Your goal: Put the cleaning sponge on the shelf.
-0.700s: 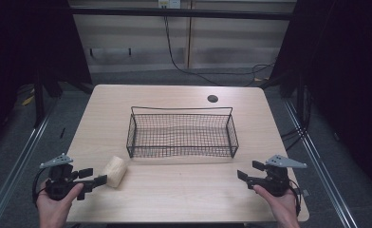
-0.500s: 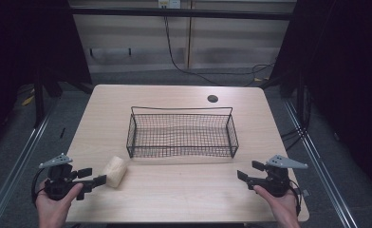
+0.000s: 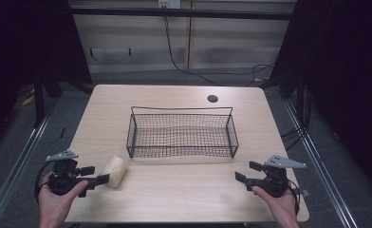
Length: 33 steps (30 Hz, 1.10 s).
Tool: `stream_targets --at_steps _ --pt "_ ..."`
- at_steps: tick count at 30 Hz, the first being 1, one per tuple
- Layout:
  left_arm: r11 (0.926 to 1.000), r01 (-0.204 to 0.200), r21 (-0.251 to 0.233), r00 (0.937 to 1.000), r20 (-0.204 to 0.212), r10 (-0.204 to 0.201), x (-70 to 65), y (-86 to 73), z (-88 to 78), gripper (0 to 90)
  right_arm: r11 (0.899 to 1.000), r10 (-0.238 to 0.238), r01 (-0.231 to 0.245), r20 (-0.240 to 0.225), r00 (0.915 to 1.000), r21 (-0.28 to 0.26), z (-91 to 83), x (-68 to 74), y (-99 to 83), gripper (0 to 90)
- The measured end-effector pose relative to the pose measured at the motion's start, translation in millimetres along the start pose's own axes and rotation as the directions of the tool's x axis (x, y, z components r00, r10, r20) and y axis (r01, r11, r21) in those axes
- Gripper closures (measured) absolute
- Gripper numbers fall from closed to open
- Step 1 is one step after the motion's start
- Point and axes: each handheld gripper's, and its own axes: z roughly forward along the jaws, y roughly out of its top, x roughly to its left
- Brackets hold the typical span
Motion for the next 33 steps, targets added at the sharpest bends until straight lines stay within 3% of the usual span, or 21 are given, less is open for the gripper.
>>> stream_targets --at_steps 3,4,5,9,19,21,24,25,32,33 --pt "0.9983 0.011 0.057 0.9995 0.027 -0.013 2.3 8.9 3.4 21.0 1.000 -0.001 0.001 -0.009 1.0000 0.009 1.4 -0.1 0.2 22.7" --pt "0.9983 0.011 0.057 0.9995 0.027 -0.013 2.3 8.9 3.4 21.9 1.000 -0.001 0.001 -0.009 1.0000 0.009 1.4 -0.1 0.2 22.7" --pt "0.9957 -0.006 0.092 1.0000 0.000 0.006 0.0 12.1 6.8 22.6 1.000 0.001 0.000 -0.014 0.9999 0.012 1.7 0.1 0.3 22.7" --pt "0.9897 -0.019 0.142 0.9997 0.016 0.017 -4.8 17.7 11.4 22.6 1.000 0.004 -0.004 -0.020 0.9998 0.017 1.7 0.4 0.0 22.5" --pt "0.9812 -0.038 0.189 0.9989 0.036 0.032 -5.9 39.3 6.1 18.6 0.999 0.010 -0.009 -0.021 0.9997 0.031 3.4 0.6 0.0 21.4" --pt "0.9746 -0.045 0.219 0.9988 0.029 0.040 -2.3 44.5 5.5 18.7 0.999 0.007 -0.007 -0.022 0.9997 0.034 3.7 0.5 -0.1 21.4" --pt "0.9712 -0.042 0.235 0.9989 0.030 0.035 0.1 46.8 5.9 18.8 0.999 0.005 -0.005 -0.023 0.9997 0.037 4.0 0.8 -0.2 21.3" --pt "0.9663 -0.036 0.255 0.9990 0.034 0.028 1.9 49.1 7.5 19.3 0.999 0.010 -0.009 -0.025 0.9996 0.042 4.2 1.0 -0.2 21.1" --pt "0.9570 -0.012 0.290 0.9995 0.031 0.003 5.6 51.9 14.7 20.7 0.999 0.012 -0.012 -0.013 0.9998 0.048 4.7 -0.1 -0.6 20.0" --pt "0.9526 -0.018 0.304 0.9991 0.041 0.006 6.8 52.9 15.1 20.7 0.999 0.015 -0.014 -0.016 0.9998 0.048 4.8 0.0 -0.8 20.0"
